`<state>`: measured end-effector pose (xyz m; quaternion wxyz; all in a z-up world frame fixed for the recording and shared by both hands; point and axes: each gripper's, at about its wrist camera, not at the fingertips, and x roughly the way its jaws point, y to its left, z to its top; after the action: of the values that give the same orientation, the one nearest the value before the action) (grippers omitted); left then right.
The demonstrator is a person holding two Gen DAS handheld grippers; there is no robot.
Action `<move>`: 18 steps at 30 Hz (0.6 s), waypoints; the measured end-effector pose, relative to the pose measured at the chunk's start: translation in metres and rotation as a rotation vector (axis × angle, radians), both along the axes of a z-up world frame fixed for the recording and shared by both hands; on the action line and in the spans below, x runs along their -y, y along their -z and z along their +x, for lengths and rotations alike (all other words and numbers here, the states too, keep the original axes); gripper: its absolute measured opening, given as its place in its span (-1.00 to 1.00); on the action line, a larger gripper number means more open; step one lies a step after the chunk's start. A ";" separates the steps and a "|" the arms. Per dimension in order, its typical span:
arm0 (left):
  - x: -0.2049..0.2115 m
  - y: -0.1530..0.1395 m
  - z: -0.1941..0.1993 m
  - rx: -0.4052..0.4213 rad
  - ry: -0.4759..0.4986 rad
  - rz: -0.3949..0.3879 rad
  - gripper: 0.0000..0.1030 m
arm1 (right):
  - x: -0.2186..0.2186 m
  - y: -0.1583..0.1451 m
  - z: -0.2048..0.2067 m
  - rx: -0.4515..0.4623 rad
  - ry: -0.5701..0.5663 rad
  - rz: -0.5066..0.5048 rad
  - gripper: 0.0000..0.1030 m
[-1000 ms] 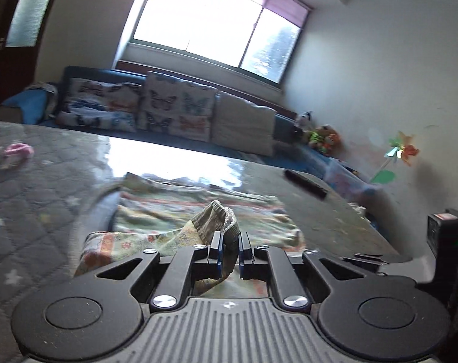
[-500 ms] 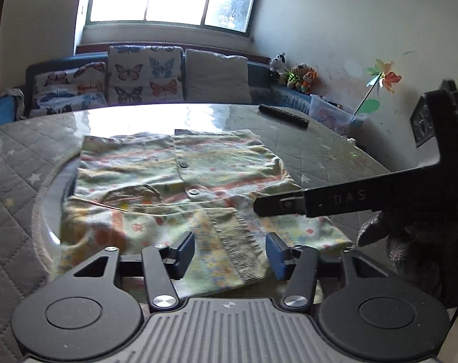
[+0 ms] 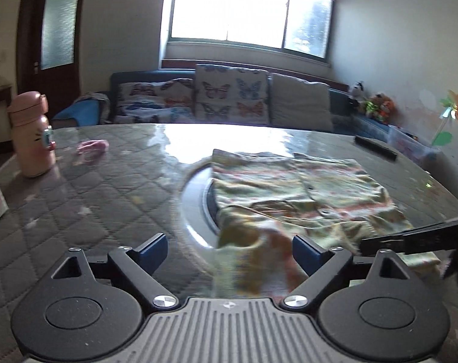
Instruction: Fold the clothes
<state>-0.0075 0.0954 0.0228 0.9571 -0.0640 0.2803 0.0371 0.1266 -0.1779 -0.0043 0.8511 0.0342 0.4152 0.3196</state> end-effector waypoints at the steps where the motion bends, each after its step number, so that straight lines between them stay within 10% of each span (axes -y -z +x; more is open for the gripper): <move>1: -0.003 0.000 0.000 0.000 -0.013 0.000 0.80 | -0.001 -0.005 -0.001 0.015 0.000 0.000 -0.84; 10: -0.008 0.005 0.010 -0.014 -0.045 0.009 0.84 | 0.015 -0.063 -0.008 0.176 0.040 0.050 -0.85; 18: -0.002 0.017 0.028 -0.076 -0.049 0.047 0.84 | 0.034 -0.038 0.000 0.115 0.130 -0.008 -0.85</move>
<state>0.0202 0.0975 0.0058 0.9457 -0.0470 0.3140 0.0695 0.1271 -0.2123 0.0336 0.8926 0.0396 0.3639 0.2634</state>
